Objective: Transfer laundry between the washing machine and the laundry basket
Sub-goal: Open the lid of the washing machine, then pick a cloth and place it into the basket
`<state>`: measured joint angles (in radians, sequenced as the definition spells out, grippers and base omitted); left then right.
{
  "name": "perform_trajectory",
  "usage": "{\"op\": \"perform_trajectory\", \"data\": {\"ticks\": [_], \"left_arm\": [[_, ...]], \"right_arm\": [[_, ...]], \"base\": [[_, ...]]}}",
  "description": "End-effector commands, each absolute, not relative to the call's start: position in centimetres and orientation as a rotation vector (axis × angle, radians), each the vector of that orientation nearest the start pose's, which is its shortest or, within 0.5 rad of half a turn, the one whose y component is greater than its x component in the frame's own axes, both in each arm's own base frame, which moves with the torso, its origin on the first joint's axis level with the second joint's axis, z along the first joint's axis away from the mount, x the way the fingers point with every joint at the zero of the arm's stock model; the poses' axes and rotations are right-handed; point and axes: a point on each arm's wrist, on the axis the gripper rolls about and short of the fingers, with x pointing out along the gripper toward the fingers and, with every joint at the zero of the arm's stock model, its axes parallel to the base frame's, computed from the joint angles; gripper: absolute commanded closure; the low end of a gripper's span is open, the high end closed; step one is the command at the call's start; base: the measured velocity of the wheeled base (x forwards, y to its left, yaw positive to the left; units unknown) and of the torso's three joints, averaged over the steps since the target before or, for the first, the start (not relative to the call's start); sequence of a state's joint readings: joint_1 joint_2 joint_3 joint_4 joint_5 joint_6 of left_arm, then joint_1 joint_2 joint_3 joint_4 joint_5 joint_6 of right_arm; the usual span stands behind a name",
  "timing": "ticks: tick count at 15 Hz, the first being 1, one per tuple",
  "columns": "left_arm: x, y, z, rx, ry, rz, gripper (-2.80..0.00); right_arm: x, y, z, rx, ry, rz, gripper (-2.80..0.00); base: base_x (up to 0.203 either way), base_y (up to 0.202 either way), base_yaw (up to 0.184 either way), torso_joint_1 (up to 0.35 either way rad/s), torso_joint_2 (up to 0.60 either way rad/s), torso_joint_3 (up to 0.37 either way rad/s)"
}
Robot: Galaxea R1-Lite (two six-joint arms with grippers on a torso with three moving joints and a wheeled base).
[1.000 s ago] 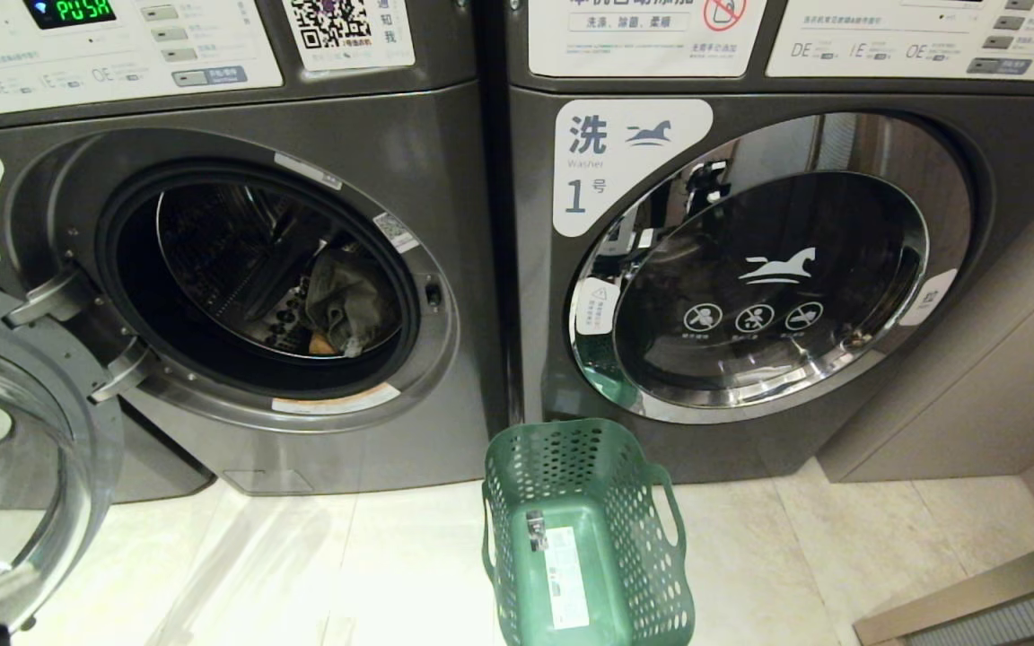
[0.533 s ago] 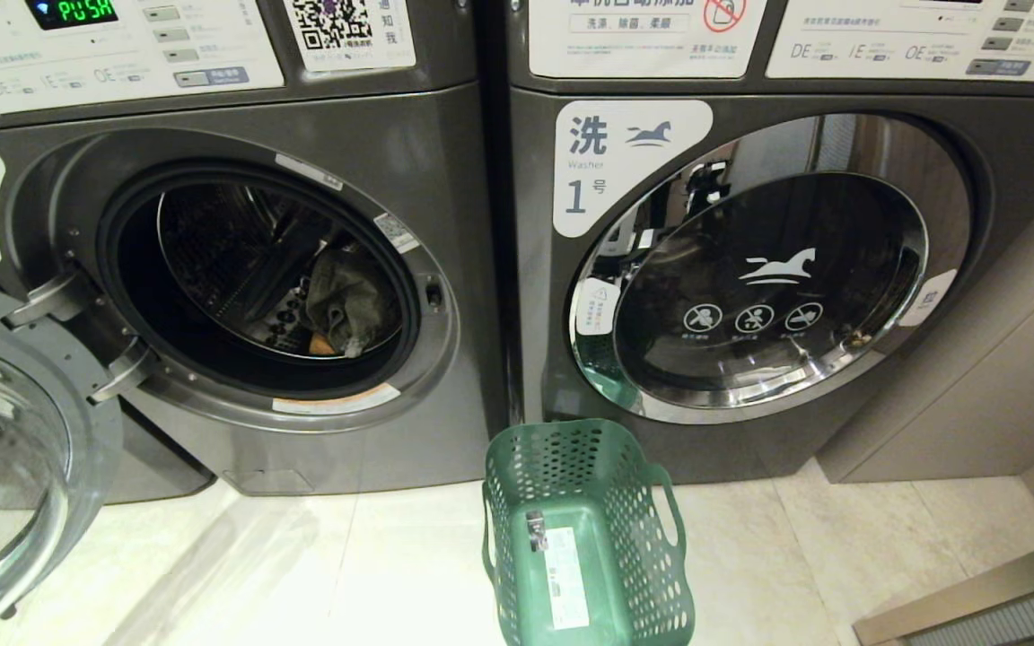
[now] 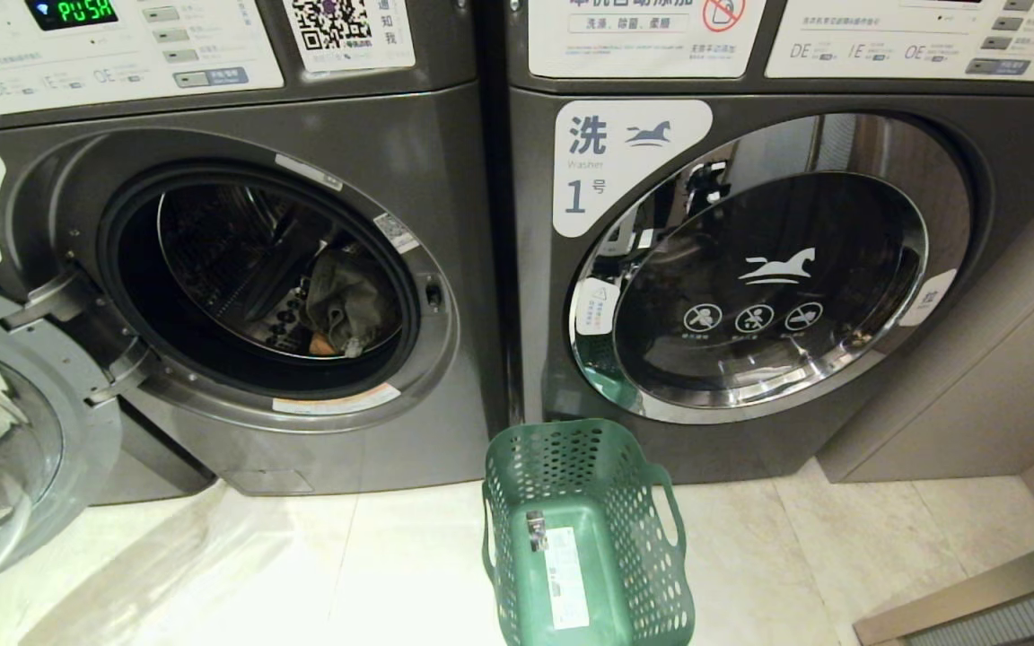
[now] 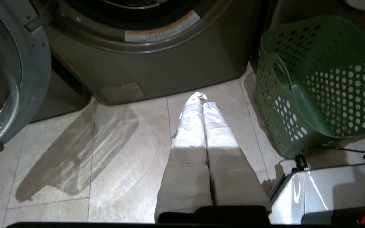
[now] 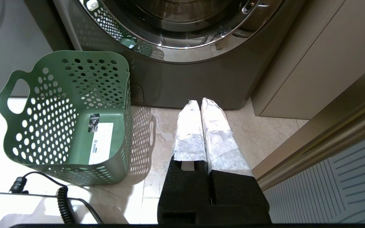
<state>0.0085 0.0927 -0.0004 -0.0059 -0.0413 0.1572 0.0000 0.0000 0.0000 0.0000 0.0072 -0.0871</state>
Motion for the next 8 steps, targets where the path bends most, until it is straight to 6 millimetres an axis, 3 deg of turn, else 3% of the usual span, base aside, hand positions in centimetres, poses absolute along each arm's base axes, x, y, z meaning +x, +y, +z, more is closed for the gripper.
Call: {"op": "perform_trajectory", "data": {"ticks": [1,8], "left_arm": [[-2.31,-0.08,7.54,0.109,-0.004,-0.029,0.0],[-2.27,-0.05,7.5,0.075,0.005,-0.017,0.0]], "right_arm": [[-2.27,0.02,7.55,-0.087,0.001,0.008,0.0],[-2.27,0.02,7.55,-0.087,0.001,0.008,0.0]], "base": [[0.0,0.0,0.0,0.0,0.0,0.0],[0.0,0.0,0.0,0.0,0.0,0.0]]}}
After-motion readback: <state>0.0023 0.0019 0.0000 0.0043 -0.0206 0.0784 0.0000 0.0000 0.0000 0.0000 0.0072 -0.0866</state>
